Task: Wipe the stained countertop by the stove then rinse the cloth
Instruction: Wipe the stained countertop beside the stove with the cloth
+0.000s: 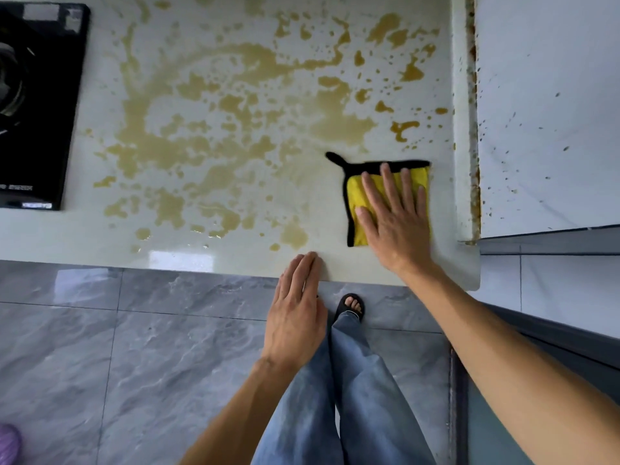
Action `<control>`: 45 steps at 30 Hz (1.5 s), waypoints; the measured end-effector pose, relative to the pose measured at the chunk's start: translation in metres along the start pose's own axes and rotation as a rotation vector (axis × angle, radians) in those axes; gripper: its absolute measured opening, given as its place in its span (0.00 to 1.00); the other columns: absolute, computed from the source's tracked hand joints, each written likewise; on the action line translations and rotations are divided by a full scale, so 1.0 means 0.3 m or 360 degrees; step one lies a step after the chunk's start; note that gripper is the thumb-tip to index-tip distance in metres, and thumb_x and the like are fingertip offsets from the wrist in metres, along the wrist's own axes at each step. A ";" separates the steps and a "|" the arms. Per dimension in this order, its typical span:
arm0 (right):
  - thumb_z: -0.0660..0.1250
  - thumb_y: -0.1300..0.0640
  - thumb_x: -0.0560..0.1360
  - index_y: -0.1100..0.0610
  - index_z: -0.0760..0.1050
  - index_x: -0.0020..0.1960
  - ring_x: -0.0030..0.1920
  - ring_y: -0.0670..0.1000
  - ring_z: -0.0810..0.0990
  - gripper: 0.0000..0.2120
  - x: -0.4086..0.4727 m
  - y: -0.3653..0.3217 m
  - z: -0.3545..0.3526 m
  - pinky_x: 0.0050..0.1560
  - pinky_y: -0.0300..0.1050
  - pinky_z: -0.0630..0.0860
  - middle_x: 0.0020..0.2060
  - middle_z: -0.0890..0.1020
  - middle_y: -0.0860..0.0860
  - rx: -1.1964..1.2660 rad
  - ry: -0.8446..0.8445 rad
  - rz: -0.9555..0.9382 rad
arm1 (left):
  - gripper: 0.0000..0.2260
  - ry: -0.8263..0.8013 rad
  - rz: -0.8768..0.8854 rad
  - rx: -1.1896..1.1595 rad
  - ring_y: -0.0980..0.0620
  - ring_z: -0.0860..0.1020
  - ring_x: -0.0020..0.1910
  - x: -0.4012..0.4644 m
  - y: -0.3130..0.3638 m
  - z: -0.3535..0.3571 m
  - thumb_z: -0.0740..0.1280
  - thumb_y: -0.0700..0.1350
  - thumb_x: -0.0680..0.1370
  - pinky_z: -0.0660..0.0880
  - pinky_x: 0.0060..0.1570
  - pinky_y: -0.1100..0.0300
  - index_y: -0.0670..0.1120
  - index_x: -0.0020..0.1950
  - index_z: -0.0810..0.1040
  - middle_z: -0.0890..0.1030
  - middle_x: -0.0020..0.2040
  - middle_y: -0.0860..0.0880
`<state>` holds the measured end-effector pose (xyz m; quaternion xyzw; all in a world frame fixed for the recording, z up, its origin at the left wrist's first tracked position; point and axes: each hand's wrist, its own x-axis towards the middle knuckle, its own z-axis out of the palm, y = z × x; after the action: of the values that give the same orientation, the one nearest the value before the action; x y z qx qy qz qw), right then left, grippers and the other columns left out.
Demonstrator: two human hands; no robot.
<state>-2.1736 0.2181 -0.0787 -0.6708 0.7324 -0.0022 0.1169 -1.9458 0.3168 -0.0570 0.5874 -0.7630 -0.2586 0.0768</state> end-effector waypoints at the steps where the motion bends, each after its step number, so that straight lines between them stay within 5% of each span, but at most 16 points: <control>1: 0.46 0.37 0.87 0.44 0.47 0.86 0.86 0.61 0.44 0.30 -0.058 0.002 0.008 0.83 0.65 0.47 0.86 0.47 0.51 -0.0013 0.0016 0.0047 | 0.34 -0.0004 -0.0005 -0.0007 0.43 0.62 0.83 0.000 0.001 0.000 0.70 0.35 0.77 0.67 0.79 0.45 0.39 0.82 0.65 0.67 0.82 0.43; 6: 0.47 0.36 0.86 0.46 0.49 0.86 0.85 0.64 0.46 0.31 -0.206 -0.119 0.056 0.83 0.67 0.48 0.86 0.49 0.54 -0.0044 0.0000 0.0058 | 0.33 -0.0042 0.0052 0.0008 0.43 0.60 0.84 -0.003 -0.005 0.002 0.69 0.35 0.77 0.66 0.80 0.43 0.41 0.83 0.65 0.65 0.83 0.44; 13: 0.45 0.35 0.86 0.42 0.47 0.86 0.86 0.60 0.44 0.31 0.101 -0.114 0.007 0.84 0.64 0.47 0.86 0.47 0.51 0.0001 -0.0016 -0.0171 | 0.35 -0.0071 0.0069 0.0059 0.41 0.58 0.85 0.000 0.005 -0.006 0.69 0.34 0.75 0.65 0.80 0.43 0.39 0.83 0.65 0.63 0.84 0.42; 21: 0.45 0.36 0.87 0.45 0.47 0.86 0.86 0.62 0.45 0.31 -0.125 -0.063 0.056 0.83 0.66 0.48 0.86 0.48 0.52 -0.0171 -0.0048 -0.0510 | 0.32 -0.0003 0.0135 -0.0004 0.38 0.60 0.84 -0.039 0.011 0.015 0.64 0.37 0.76 0.66 0.79 0.40 0.39 0.82 0.67 0.65 0.83 0.40; 36: 0.46 0.36 0.87 0.43 0.46 0.86 0.86 0.61 0.45 0.30 0.276 -0.233 -0.004 0.83 0.66 0.47 0.86 0.47 0.52 -0.0154 -0.0141 -0.0921 | 0.27 0.0290 -0.0491 -0.0093 0.42 0.56 0.86 0.004 0.198 0.115 0.66 0.41 0.82 0.57 0.84 0.48 0.38 0.80 0.67 0.65 0.83 0.41; 43: 0.47 0.37 0.87 0.43 0.46 0.86 0.86 0.61 0.44 0.30 0.155 -0.052 0.001 0.83 0.67 0.48 0.86 0.47 0.51 -0.0149 -0.0174 -0.1125 | 0.29 0.0418 -0.0745 -0.0171 0.41 0.55 0.86 0.044 0.304 0.137 0.68 0.39 0.80 0.63 0.82 0.45 0.38 0.81 0.66 0.64 0.83 0.40; 45: 0.47 0.37 0.86 0.43 0.47 0.86 0.86 0.62 0.45 0.30 0.125 -0.029 0.000 0.83 0.67 0.48 0.86 0.47 0.52 -0.0170 -0.0177 -0.1136 | 0.28 0.0546 -0.0809 -0.0306 0.44 0.54 0.86 0.057 0.333 0.157 0.67 0.37 0.80 0.63 0.82 0.51 0.39 0.81 0.68 0.63 0.83 0.41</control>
<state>-2.1679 0.1802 -0.0835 -0.8884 0.4437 0.0320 0.1131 -2.0562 0.3327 -0.0520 0.7843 -0.5398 -0.2376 0.1924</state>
